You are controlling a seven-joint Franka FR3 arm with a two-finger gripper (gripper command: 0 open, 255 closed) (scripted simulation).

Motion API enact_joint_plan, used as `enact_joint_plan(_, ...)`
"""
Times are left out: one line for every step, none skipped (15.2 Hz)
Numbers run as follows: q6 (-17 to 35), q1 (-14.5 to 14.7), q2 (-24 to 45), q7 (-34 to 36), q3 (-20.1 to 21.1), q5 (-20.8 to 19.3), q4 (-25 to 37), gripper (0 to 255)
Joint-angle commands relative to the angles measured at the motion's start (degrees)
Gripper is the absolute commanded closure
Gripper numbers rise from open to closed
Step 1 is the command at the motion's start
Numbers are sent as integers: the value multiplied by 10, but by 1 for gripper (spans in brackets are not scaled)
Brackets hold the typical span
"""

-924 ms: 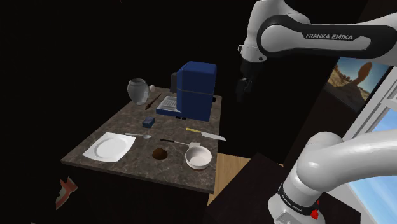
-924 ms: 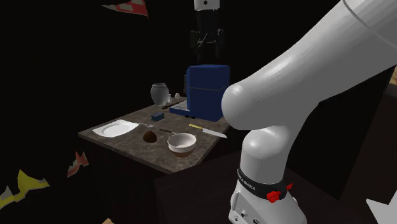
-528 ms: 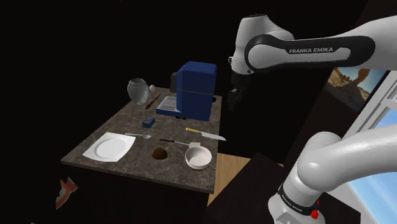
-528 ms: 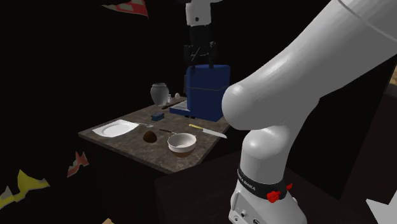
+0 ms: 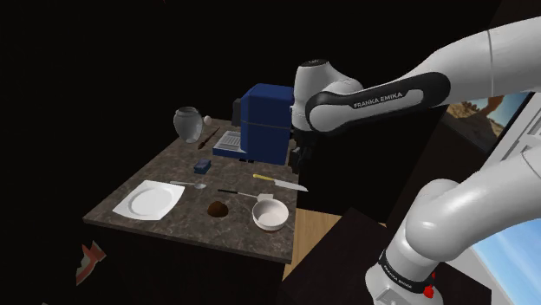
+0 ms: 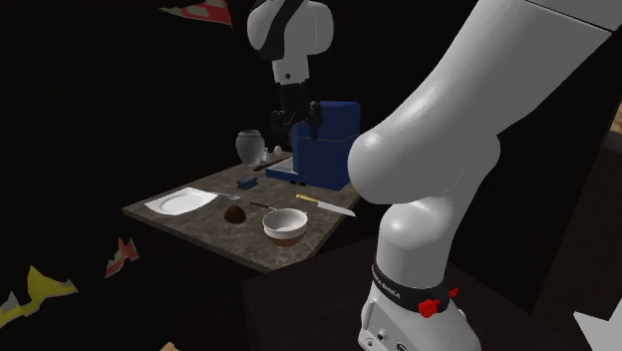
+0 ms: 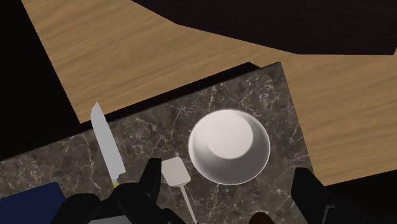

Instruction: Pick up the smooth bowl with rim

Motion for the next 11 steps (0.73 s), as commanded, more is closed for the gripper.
enact_joint_plan(40, 1, 39, 19, 13, -3, -7, 0)
enact_joint_plan(58, 1, 58, 28, 18, -6, -8, 0)
enact_joint_plan(75, 1, 78, 37, 24, -9, -8, 0)
enact_joint_plan(92, 1, 99, 46, 29, -14, -8, 0)
enact_joint_plan(109, 0, 120, 56, 35, -19, -7, 0)
enact_joint_plan(125, -1, 142, 67, 40, -25, -5, 0)
enact_joint_plan(141, -2, 164, 78, 45, -32, -2, 0)
enact_joint_plan(156, -3, 187, 90, 50, -40, 2, 0)
enact_joint_plan(171, -4, 210, 102, 55, -49, 7, 0)
enact_joint_plan(184, -5, 234, 116, 59, -60, 12, 0)
enact_joint_plan(197, -5, 258, 129, 63, -72, 19, 0)
